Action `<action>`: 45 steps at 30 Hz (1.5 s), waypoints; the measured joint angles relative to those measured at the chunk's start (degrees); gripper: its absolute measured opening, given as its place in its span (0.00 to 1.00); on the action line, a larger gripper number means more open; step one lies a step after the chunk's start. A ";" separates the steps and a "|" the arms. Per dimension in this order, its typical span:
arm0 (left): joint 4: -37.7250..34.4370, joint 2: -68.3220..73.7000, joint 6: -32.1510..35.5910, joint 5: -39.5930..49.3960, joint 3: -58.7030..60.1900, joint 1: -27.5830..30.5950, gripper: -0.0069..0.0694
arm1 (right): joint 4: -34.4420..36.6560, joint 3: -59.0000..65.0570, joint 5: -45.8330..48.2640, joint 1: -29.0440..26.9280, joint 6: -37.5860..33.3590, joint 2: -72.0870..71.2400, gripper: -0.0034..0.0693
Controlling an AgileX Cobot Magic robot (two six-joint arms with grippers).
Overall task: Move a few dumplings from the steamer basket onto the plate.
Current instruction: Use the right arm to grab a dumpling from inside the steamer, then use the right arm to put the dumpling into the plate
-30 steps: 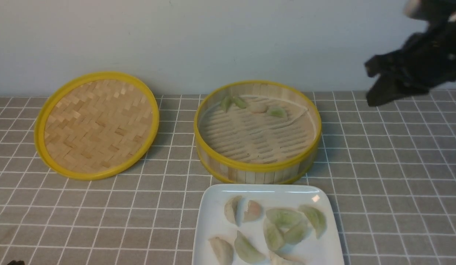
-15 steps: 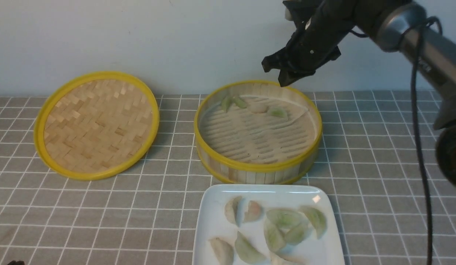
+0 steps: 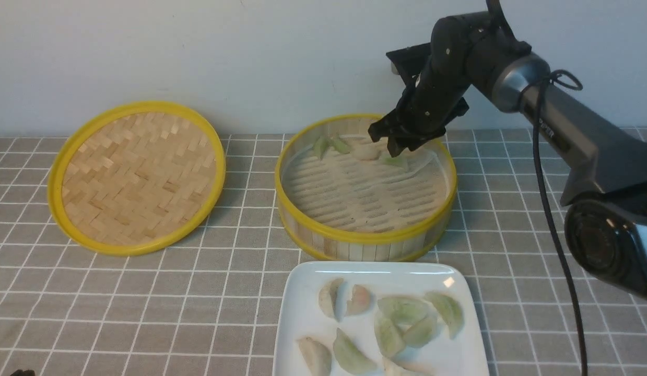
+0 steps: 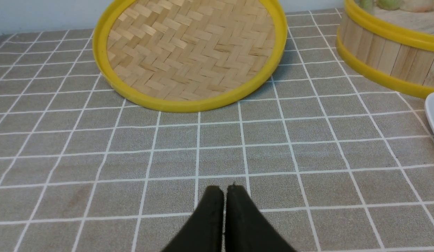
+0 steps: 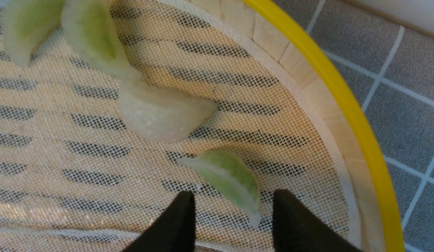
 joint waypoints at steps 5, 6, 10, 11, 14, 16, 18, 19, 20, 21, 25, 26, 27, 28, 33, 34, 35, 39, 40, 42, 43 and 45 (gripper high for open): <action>0.00 0.00 0.00 0.00 0.00 0.00 0.08 | 0.00 -0.11 -0.68 0.00 -0.02 1.53 0.67; 0.00 0.00 0.00 0.00 0.00 0.00 0.08 | 0.00 -0.11 -0.77 0.00 -0.02 2.29 0.69; 0.00 0.00 0.00 0.00 0.00 0.00 0.08 | -0.21 -0.57 -1.21 0.00 -0.22 3.30 0.66; 0.00 0.00 0.00 0.00 0.00 0.00 0.08 | -0.21 -0.72 -1.21 0.00 -0.27 3.36 0.61; 0.00 0.00 0.00 0.00 0.00 0.00 0.08 | -0.21 -1.93 -0.73 0.00 -1.34 3.63 0.34; 0.00 0.00 0.00 0.00 0.00 0.00 0.08 | -0.15 -3.15 -0.32 0.00 -1.70 3.56 0.18; 0.00 0.00 0.00 0.00 0.00 0.00 0.08 | -0.15 -4.31 -0.20 0.00 -1.88 3.15 0.15; 0.00 0.00 0.00 0.00 0.00 0.00 0.08 | -0.15 -4.40 -0.20 0.00 -1.96 3.14 0.15; 0.00 0.00 0.00 0.00 0.00 0.00 0.08 | 0.02 -4.58 -0.20 -0.06 -1.96 2.32 0.15; 0.00 0.00 0.00 0.00 0.00 0.00 0.08 | 0.40 -4.49 -0.06 -0.10 -1.90 1.54 0.15; 0.00 0.00 0.00 0.00 0.00 0.00 0.08 | 2.85 -0.71 0.01 -0.36 -1.57 -3.77 0.15; -0.02 0.00 0.00 0.00 0.00 0.00 0.08 | 3.63 2.73 0.01 -0.36 -1.62 -7.11 0.15; -0.02 0.00 0.00 0.00 0.00 0.00 0.08 | 3.89 3.30 0.01 -0.36 -1.73 -7.63 0.15; -0.02 0.00 0.00 0.00 0.00 0.00 0.08 | 4.41 6.51 0.01 -0.30 -1.99 -10.46 0.15; -0.02 0.00 0.00 0.00 0.00 0.00 0.08 | 5.88 27.45 -0.17 1.73 -3.68 -26.40 0.15; -0.02 0.00 0.00 0.00 0.00 0.00 0.08 | 6.45 31.80 -0.22 2.56 -4.33 -29.30 0.15; -0.02 0.00 0.00 0.00 0.00 0.00 0.08 | 7.11 36.02 -0.22 3.55 -4.92 -31.94 0.15; -0.02 0.00 0.00 0.00 0.00 0.00 0.08 | 9.14 49.37 -0.22 7.72 -6.05 -38.99 0.15; -0.02 0.00 0.00 0.00 0.00 0.00 0.08 | 9.52 52.43 -0.22 8.88 -6.07 -40.21 0.15; -0.02 0.00 0.00 0.00 0.00 0.00 0.08 | 10.01 57.60 -0.29 11.04 -5.81 -41.67 0.15; -0.02 0.00 0.00 0.00 0.00 0.00 0.08 | 10.05 59.72 -0.37 11.99 -5.50 -41.92 0.15; -0.02 0.00 0.00 0.00 0.00 0.00 0.08 | 10.15 62.81 -0.58 13.42 -4.53 -41.98 0.15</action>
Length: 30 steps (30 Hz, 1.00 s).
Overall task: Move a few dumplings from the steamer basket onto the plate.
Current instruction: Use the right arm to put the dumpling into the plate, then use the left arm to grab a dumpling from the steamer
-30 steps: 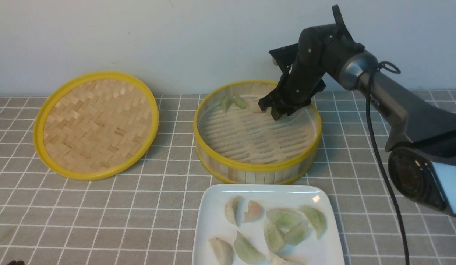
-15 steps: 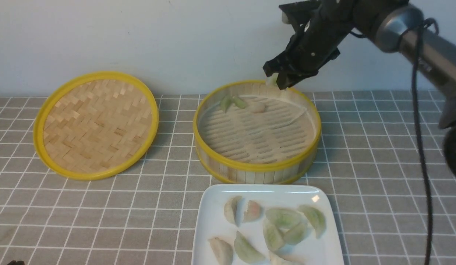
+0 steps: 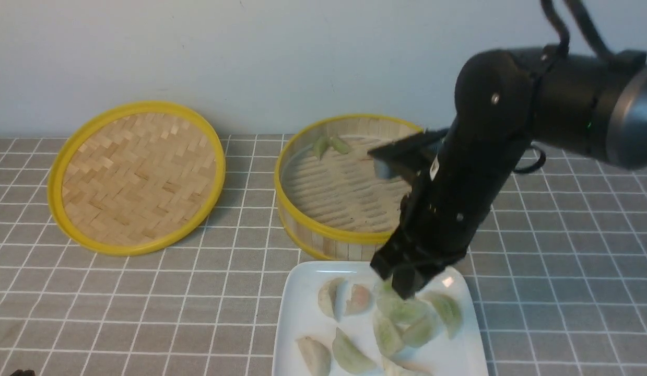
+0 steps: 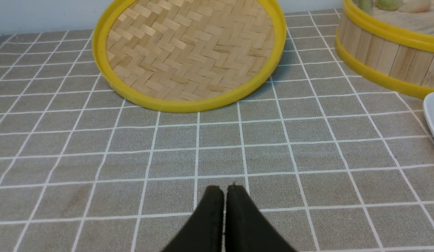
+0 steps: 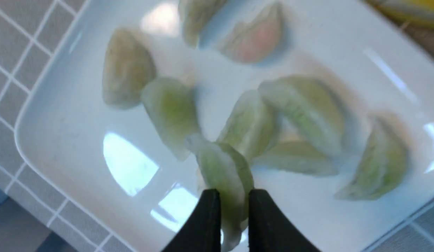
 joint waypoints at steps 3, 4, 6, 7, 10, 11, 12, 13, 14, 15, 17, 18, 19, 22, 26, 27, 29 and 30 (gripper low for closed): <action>0.00 0.00 0.00 0.00 0.00 0.00 0.08 | 0.07 3.23 -0.37 1.64 1.95 0.41 0.15; 0.00 0.00 0.00 0.00 0.00 0.00 0.08 | 0.25 3.43 -0.50 1.75 2.27 0.60 0.16; 0.00 0.00 0.00 0.00 0.00 0.00 0.08 | 0.55 3.63 -1.76 2.18 2.88 1.01 0.20; 0.00 0.00 0.00 0.00 0.00 0.00 0.08 | 0.61 3.63 -1.89 2.18 2.96 1.07 0.20; 0.00 0.00 0.00 0.00 0.00 0.00 0.08 | 0.91 3.63 -3.30 2.21 3.24 1.20 0.35; 0.00 0.00 0.00 0.00 0.00 0.00 0.08 | 0.92 3.63 -3.35 2.21 3.24 1.20 0.39; 0.00 0.00 0.00 0.00 0.00 0.00 0.08 | 0.97 3.63 -3.35 2.21 3.27 1.20 0.45; 0.00 0.00 0.00 0.00 0.00 0.00 0.08 | 1.04 3.63 -3.35 2.21 3.19 1.20 0.51; 0.00 0.00 0.00 0.00 0.00 0.00 0.08 | 1.08 3.39 -3.05 2.21 2.90 1.20 0.54; 0.00 0.00 0.00 0.00 0.00 0.00 0.08 | 1.08 3.01 -2.62 2.21 2.32 1.20 0.57; 0.00 0.00 0.00 0.00 0.00 0.00 0.08 | 1.08 2.39 -2.10 2.21 1.86 1.15 0.58; 0.00 0.00 0.00 0.00 0.00 0.00 0.08 | 1.08 1.41 -1.83 2.21 1.70 0.68 0.55; 0.00 0.00 0.00 0.00 0.00 0.00 0.08 | 0.90 1.03 -1.81 2.21 1.57 0.12 0.52; 0.00 0.00 0.00 0.00 0.00 0.00 0.08 | -0.34 -0.24 -2.23 2.21 1.18 -3.61 0.35; 0.00 0.00 0.00 0.00 0.00 0.00 0.08 | -4.55 -0.88 -5.44 2.21 0.90 -12.87 0.09; 0.00 0.00 0.00 0.00 0.00 0.00 0.08 | -5.23 -0.94 -6.16 2.21 0.90 -14.94 0.07; 0.00 0.00 0.00 0.00 0.00 0.00 0.08 | -7.69 -0.98 -7.91 2.21 1.39 -19.54 0.04; 0.00 0.00 0.00 0.00 0.00 0.00 0.08 | -8.91 -0.98 -8.96 2.21 1.99 -22.43 0.03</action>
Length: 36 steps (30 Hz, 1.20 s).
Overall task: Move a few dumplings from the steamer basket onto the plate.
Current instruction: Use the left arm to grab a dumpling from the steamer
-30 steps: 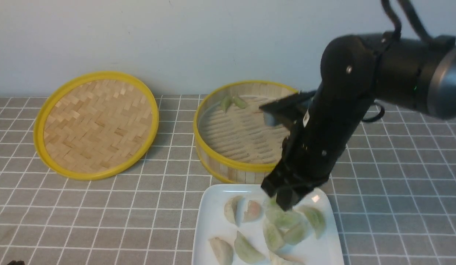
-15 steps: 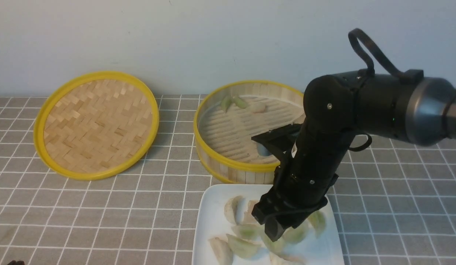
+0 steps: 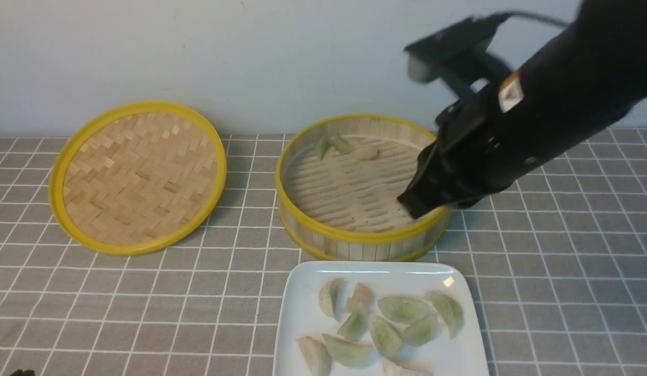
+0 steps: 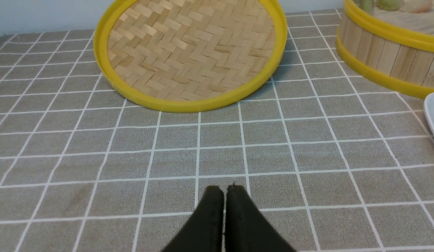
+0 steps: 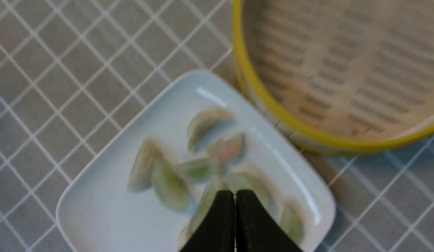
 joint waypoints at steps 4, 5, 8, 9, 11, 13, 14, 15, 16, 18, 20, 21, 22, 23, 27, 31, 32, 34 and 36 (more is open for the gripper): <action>0.00 0.00 0.00 0.00 0.00 0.00 0.08 | -3.61 0.00 -2.55 0.00 1.97 -6.82 0.03; 0.00 0.00 0.00 0.00 0.00 0.00 0.08 | -5.36 0.22 -3.82 0.00 2.90 -9.42 0.03; 0.00 0.00 0.00 0.00 0.00 0.00 0.08 | -9.87 2.47 -7.20 0.00 6.12 -16.29 0.03; 0.00 0.00 0.00 0.00 0.00 0.00 0.08 | -11.71 3.79 -8.26 0.00 7.67 -18.73 0.03; 0.00 0.00 0.00 0.00 0.00 0.00 0.08 | -15.17 7.17 -10.64 0.00 11.11 -23.96 0.03; -0.06 0.00 0.00 -0.09 0.00 0.00 0.08 | -19.77 11.75 -12.99 0.00 16.23 -30.20 0.03; -0.19 0.00 -0.06 -0.25 0.00 0.00 0.08 | -20.88 13.59 -13.71 0.00 17.56 -32.62 0.03; -0.94 0.00 -0.54 -1.00 0.00 0.00 0.08 | -23.07 15.90 -14.43 0.00 20.31 -35.72 0.03; -2.32 0.00 -1.42 -2.28 0.00 0.00 0.08 | -24.51 18.26 -15.05 0.00 22.19 -38.90 0.03; -5.48 0.00 -3.51 -5.08 0.00 0.00 0.08 | -27.16 22.17 -15.77 0.00 26.16 -44.27 0.03; -9.89 0.00 -5.30 -9.07 0.00 0.00 0.08 | -30.59 27.31 -17.04 0.00 32.20 -51.23 0.03; -11.74 0.00 -6.00 -10.86 0.00 0.00 0.08 | -31.78 29.99 -17.74 0.00 34.38 -54.78 0.03; -14.04 0.00 -6.53 -13.45 0.00 0.00 0.08 | -32.97 32.13 -18.42 0.00 36.42 -57.60 0.03; -16.26 0.00 -6.80 -16.53 0.00 0.00 0.08 | -34.49 34.82 -19.45 0.00 38.63 -61.10 0.03; -22.37 0.00 -7.77 -29.95 -0.35 0.00 0.08 | -40.99 44.63 -25.16 0.00 43.37 -72.52 0.03; -23.53 2.84 -8.40 -28.96 -8.53 0.00 0.08 | -42.76 52.32 -32.79 0.00 44.53 -79.73 0.03; -23.19 5.21 -8.28 -26.87 -12.02 0.00 0.08 | -42.81 53.23 -34.00 0.00 44.63 -80.49 0.03; -22.60 8.87 -8.28 -23.95 -15.86 0.00 0.08 | -42.95 54.25 -35.55 0.00 44.66 -81.25 0.03; -21.08 15.84 -8.21 -16.00 -24.39 0.00 0.08 | -43.14 54.91 -37.17 0.00 44.75 -81.61 0.03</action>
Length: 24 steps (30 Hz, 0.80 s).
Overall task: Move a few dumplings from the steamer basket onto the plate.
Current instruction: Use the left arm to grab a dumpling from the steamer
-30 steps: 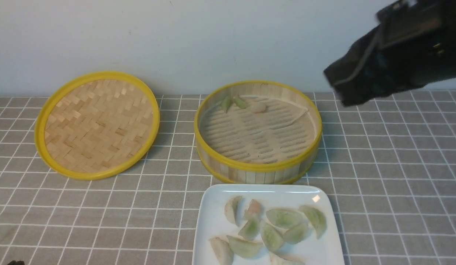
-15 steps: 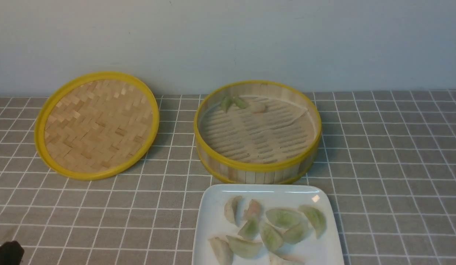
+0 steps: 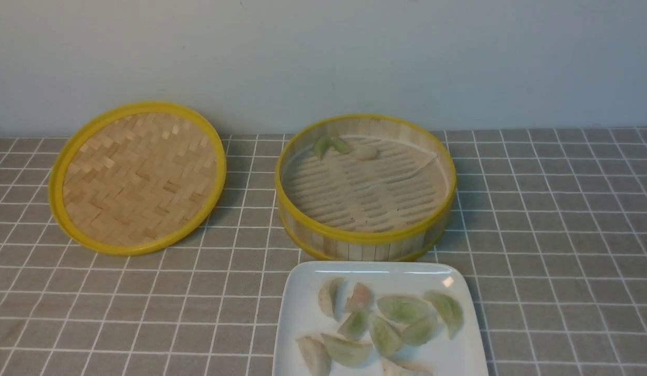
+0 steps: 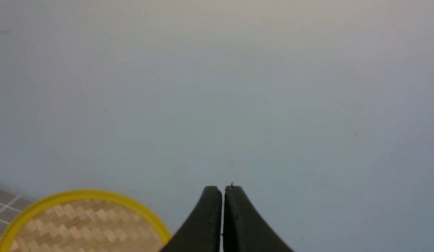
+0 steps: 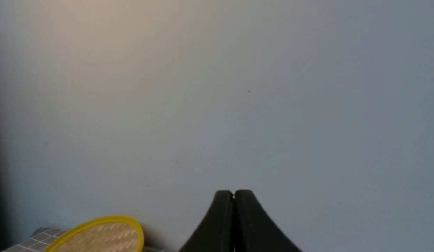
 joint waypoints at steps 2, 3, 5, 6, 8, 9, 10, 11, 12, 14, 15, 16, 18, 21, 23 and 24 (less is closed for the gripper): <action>1.68 10.33 1.68 11.32 -10.41 0.00 0.08 | -0.04 -0.01 -0.80 0.00 0.15 -0.06 0.03; 2.29 16.52 3.67 17.97 -16.25 0.00 0.08 | -0.04 -0.01 -0.92 0.00 0.15 -0.06 0.03; 2.80 26.18 7.42 26.72 -24.95 0.00 0.08 | -0.04 -0.01 -0.92 0.00 0.15 -0.06 0.03; 2.75 32.68 10.94 33.80 -30.58 0.00 0.08 | -0.06 -0.01 -0.92 0.00 0.15 -0.06 0.03; 2.46 39.06 13.37 39.17 -36.00 0.00 0.08 | -0.06 -0.01 -0.87 0.00 0.18 -0.06 0.03; 1.82 46.44 17.02 44.29 -41.93 -0.07 0.08 | -0.06 -0.01 -0.48 0.00 0.18 -0.06 0.03; 1.69 52.62 18.92 47.17 -46.71 -0.53 0.08 | -0.06 -0.01 0.14 0.00 0.18 -0.06 0.03; 1.69 55.60 20.00 49.19 -49.02 -0.86 0.08 | -0.06 -0.01 0.60 0.00 0.18 -0.06 0.03; 1.98 61.44 21.03 51.86 -53.58 -1.72 0.08 | -0.06 -0.01 1.35 0.00 0.18 -0.06 0.03; 4.09 71.28 21.29 55.98 -61.69 -4.08 0.08 | -0.06 -0.01 2.49 0.00 0.18 -0.06 0.03; 5.24 74.43 20.75 57.96 -64.55 -5.14 0.08 | -0.06 -0.01 3.00 0.00 0.18 -0.06 0.03; 7.57 78.87 19.99 59.67 -68.78 -6.83 0.08 | -0.06 -0.01 3.43 0.00 0.25 -0.06 0.03; 11.49 84.31 18.10 62.31 -74.61 -8.95 0.08 | -0.06 -0.01 4.11 0.00 0.59 -0.06 0.03; 17.48 92.02 15.78 64.78 -84.11 -11.60 0.08 | -0.06 -0.01 4.53 0.00 1.11 -0.06 0.03; 21.25 100.11 13.76 65.34 -94.35 -13.50 0.08 | -0.06 -0.01 5.18 0.00 1.45 -0.06 0.03; 21.42 100.11 13.63 65.34 -95.19 -13.50 0.08 | -0.06 -0.01 5.25 0.00 1.45 -0.06 0.03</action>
